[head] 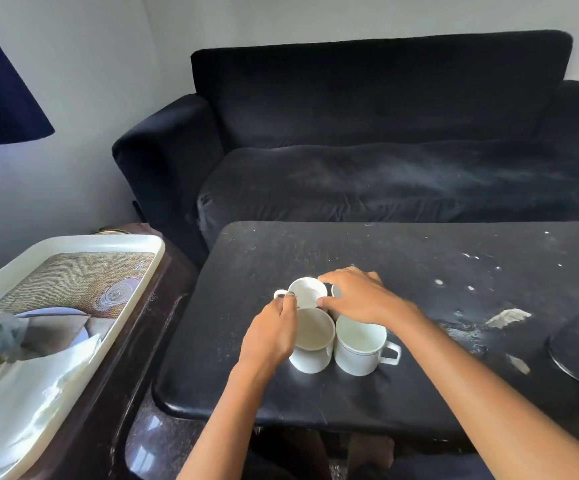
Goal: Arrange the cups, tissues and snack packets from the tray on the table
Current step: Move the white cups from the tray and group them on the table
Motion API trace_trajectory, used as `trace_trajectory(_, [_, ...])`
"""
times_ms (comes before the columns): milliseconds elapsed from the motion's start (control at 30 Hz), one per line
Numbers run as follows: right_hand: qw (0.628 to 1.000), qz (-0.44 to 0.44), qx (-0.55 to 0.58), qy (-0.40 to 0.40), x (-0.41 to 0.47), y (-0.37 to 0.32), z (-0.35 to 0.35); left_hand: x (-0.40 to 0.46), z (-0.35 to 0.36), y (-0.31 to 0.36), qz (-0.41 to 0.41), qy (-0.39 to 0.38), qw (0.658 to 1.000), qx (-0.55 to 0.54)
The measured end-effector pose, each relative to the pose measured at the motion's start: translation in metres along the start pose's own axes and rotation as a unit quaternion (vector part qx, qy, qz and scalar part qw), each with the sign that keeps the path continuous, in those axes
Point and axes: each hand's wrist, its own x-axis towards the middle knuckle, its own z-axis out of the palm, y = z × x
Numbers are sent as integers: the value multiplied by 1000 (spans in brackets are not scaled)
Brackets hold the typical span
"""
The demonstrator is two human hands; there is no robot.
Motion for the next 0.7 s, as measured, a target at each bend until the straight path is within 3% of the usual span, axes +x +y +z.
trace_trajectory(333, [1000,6,22,14,15,2,1,19,-11,-10,2,-132,979,-154])
trace_trajectory(633, [998,-8,64,-11,69,19,-23,78,-7,-8,68,-171,966,-181])
trace_trajectory(700, [995,-5,97,-4,81,24,-22,97,-2,-17,45,-165,968,-185])
